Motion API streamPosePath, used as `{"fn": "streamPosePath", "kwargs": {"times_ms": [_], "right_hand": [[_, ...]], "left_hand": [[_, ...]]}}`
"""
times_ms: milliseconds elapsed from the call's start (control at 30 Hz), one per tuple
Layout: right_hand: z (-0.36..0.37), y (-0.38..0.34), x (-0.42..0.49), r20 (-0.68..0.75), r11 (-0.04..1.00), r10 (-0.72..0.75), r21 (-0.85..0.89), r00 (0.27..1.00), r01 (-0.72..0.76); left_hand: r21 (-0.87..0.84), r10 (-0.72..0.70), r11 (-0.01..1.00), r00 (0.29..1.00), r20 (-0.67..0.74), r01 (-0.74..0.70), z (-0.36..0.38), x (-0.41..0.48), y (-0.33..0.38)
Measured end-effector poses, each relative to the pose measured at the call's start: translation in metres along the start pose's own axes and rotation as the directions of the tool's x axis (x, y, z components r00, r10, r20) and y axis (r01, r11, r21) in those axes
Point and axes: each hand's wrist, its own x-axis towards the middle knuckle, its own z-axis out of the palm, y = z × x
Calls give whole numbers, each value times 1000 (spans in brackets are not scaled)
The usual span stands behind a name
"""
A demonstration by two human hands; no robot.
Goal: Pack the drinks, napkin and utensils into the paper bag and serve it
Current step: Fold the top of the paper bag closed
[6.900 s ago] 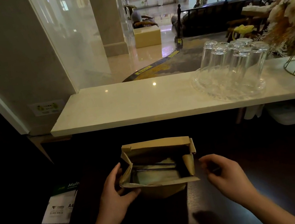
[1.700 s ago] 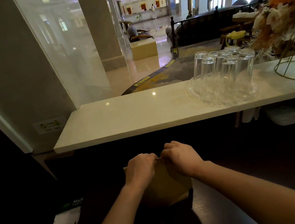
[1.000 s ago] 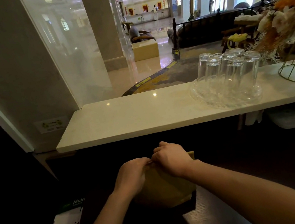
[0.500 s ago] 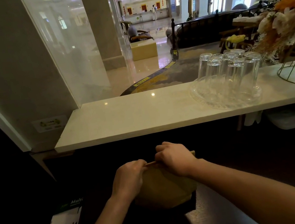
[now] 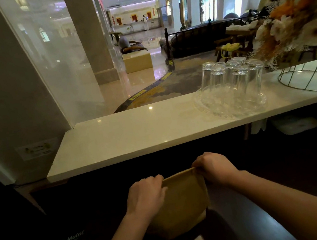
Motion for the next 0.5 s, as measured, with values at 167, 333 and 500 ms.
{"fn": "streamPosePath", "kwargs": {"times_ms": [167,333,500], "right_hand": [[-7,-18,-4,57,999,-23,-38,998,25],[-12,-37,5,98,966,-217,-118,971,228],[-18,-31,13,133,941,-286,-146,949,304]], "left_hand": [[-33,33,999,999,42,-31,4,20,25],[19,-15,1000,994,111,13,4,28,40],[69,-12,998,982,187,-1,1,29,39]]}}
